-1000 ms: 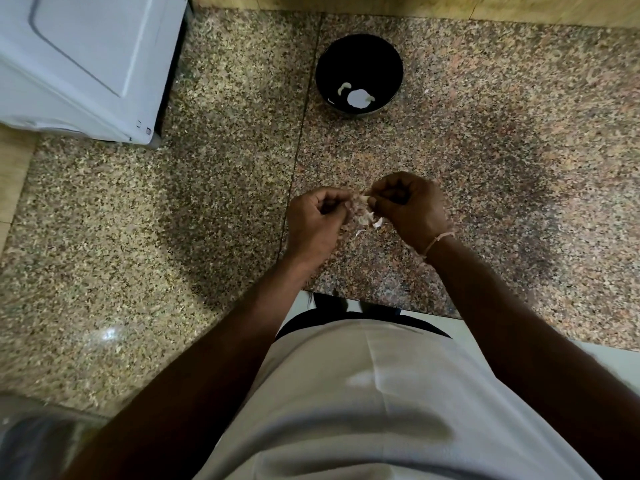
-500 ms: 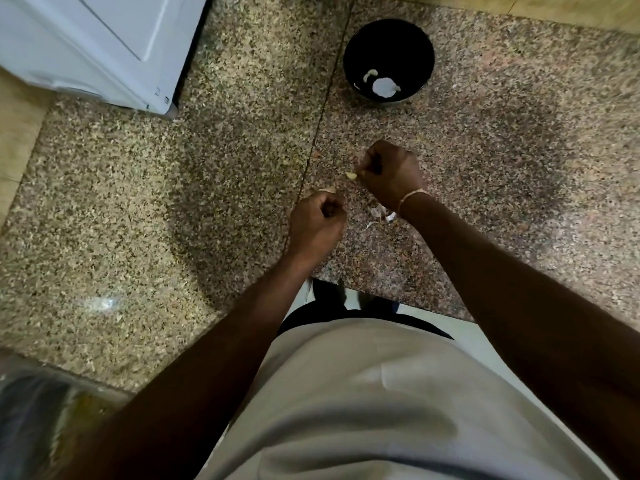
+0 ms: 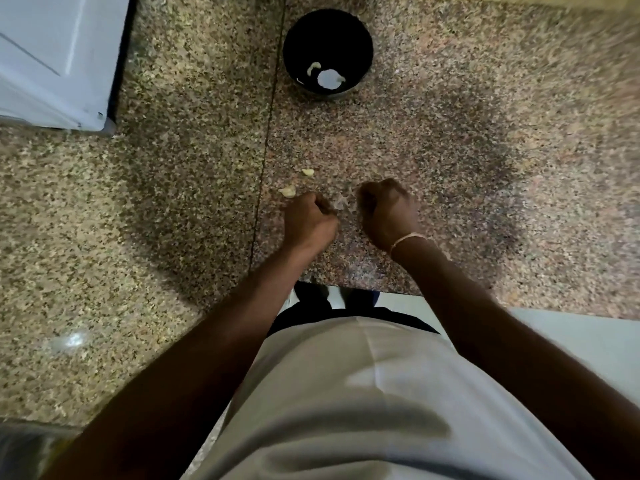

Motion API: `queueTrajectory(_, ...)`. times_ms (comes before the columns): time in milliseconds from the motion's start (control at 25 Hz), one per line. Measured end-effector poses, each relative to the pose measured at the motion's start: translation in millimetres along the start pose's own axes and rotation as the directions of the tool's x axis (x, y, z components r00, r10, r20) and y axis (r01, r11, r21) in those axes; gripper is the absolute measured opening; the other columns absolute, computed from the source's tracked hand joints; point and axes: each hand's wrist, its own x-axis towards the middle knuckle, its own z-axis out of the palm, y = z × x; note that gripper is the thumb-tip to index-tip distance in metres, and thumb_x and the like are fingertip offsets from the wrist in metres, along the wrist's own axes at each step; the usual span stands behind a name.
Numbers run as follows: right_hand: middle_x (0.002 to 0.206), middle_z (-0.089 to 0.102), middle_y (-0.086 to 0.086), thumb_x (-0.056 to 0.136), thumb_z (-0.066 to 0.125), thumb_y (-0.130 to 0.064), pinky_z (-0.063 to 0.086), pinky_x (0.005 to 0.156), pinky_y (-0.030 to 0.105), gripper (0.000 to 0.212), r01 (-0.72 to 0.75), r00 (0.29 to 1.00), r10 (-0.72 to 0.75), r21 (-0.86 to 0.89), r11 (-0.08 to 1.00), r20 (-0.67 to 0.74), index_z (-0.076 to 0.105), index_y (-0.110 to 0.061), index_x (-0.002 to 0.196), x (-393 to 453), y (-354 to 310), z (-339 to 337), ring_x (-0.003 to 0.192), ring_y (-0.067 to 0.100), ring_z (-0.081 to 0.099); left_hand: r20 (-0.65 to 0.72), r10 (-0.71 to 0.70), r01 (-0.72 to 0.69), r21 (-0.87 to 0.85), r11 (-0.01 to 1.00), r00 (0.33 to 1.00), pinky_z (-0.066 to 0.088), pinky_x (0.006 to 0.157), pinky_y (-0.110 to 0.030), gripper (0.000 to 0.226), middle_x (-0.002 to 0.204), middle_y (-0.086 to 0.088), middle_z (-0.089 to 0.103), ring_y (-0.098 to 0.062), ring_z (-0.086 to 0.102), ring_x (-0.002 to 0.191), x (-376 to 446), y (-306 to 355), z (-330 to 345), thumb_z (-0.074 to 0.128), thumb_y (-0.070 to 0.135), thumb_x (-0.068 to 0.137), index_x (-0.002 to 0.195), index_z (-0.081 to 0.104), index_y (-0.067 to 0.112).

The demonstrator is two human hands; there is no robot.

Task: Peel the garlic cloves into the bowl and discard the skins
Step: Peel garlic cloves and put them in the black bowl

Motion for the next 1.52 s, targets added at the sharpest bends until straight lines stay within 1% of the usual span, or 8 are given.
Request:
queueTrajectory(160, 0.1, 0.072, 0.015, 0.094, 0.06, -0.01, 0.049, 0.075, 0.03, 0.018, 0.056, 0.998, -0.059, 0.095, 0.994, 0.03, 0.076, -0.009, 0.102, 4.2, -14.8, -1.0, 0.091, 0.032, 0.068, -0.004, 0.102, -0.102, -0.069, 0.992, 0.995, 0.063, 0.079, -0.045, 0.015, 0.098, -0.007, 0.077, -0.025, 0.073, 0.089, 4.6, 12.2, 3.2, 0.07, 0.006, 0.093, 0.104, 0.077, 0.012)
queueTrajectory(280, 0.11, 0.074, 0.016, 0.095, 0.062, -0.008, 0.059, 0.086, 0.038, 0.023, 0.009, 0.999, -0.006, 0.096, 0.995, -0.031, 0.077, -0.009, 0.113, 14.8, -6.0, -13.9, 0.098, 0.031, 0.071, -0.054, 0.052, -0.059, -0.149, 0.987, 0.997, 0.064, 0.072, -0.034, 0.018, 0.094, -0.003, 0.075, -0.022, 0.073, 0.086, 7.8, 4.5, -6.0, 0.066, -0.001, 0.092, 0.102, 0.074, 0.012)
queueTrajectory(440, 0.1, 0.063, 0.011, 0.096, 0.056, -0.002, 0.041, 0.066, 0.027, 0.019, 0.105, 0.992, -0.101, -0.055, 0.993, 0.073, 0.074, -0.008, 0.1, 14.6, -8.8, -6.6, 0.086, 0.026, 0.061, -0.05, 0.047, -0.053, -0.131, 0.99, 0.998, 0.056, 0.062, -0.021, 0.02, 0.096, 0.004, 0.072, -0.011, 0.07, 0.084, 2.1, -5.3, -12.1, 0.068, 0.001, 0.093, 0.108, 0.072, 0.015)
queueTrajectory(560, 0.116, 0.065, 0.011, 0.094, 0.065, -0.004, 0.047, 0.074, 0.028, 0.03, 0.16, 0.98, -0.156, -0.025, 0.987, 0.127, 0.071, -0.011, 0.123, 11.3, -11.2, -6.8, 0.099, 0.026, 0.064, -0.052, 0.056, -0.063, -0.131, 0.989, 0.997, 0.049, 0.058, -0.009, 0.02, 0.093, 0.009, 0.071, -0.004, 0.068, 0.083, -2.1, -9.0, -12.2, 0.069, 0.004, 0.094, 0.108, 0.072, 0.017)
queueTrajectory(680, 0.141, 0.058, 0.007, 0.093, 0.071, -0.014, 0.055, 0.091, 0.04, 0.051, 0.31, 0.939, -0.278, -0.152, 0.938, 0.201, 0.061, -0.024, 0.142, 12.5, -9.8, -11.6, 0.124, 0.029, 0.055, -0.054, 0.038, -0.046, -0.163, 0.986, 0.998, 0.049, 0.056, -0.01, 0.02, 0.091, 0.009, 0.072, -0.005, 0.07, 0.08, -5.9, -11.7, -13.2, 0.07, 0.004, 0.093, 0.102, 0.07, 0.021)
queueTrajectory(800, 0.152, 0.05, 0.007, 0.101, 0.061, -0.021, 0.055, 0.094, 0.043, 0.038, 0.478, 0.868, -0.39, -0.302, 0.825, 0.307, 0.062, -0.026, 0.139, 6.8, -12.2, -6.7, 0.134, 0.03, 0.046, -0.052, 0.027, -0.036, -0.167, 0.985, 0.998, 0.059, 0.065, -0.024, 0.019, 0.095, 0.005, 0.074, -0.01, 0.073, 0.083, -8.2, -13.3, -12.0, 0.07, 0.005, 0.093, 0.104, 0.072, 0.021)
queueTrajectory(1200, 0.128, 0.059, 0.011, 0.11, 0.032, -0.022, 0.055, 0.087, 0.044, 0.038, 0.586, 0.806, -0.494, -0.33, 0.74, 0.325, 0.064, -0.008, 0.126, -2.2, -0.6, 3.2, 0.12, 0.029, 0.05, -0.027, 0.005, -0.01, -0.2, 0.98, 1.0, 0.066, 0.077, -0.043, 0.02, 0.097, 0.002, 0.077, -0.016, 0.076, 0.085, -14.5, -20.5, -14.6, 0.069, 0.006, 0.093, 0.106, 0.073, 0.021)
queueTrajectory(1520, 0.103, 0.065, 0.012, 0.099, 0.058, -0.01, 0.056, 0.071, 0.041, 0.014, 0.458, 0.889, -0.438, -0.282, 0.843, 0.134, 0.067, -0.005, 0.108, -33.5, -11.1, 27.8, 0.099, 0.029, 0.056, -0.051, 0.021, -0.03, -0.17, 0.985, 0.998, 0.064, 0.08, -0.035, 0.014, 0.096, 0.008, 0.075, -0.008, 0.072, 0.087, -15.6, -22.3, -12.3, 0.074, 0.011, 0.093, 0.104, 0.075, 0.02)
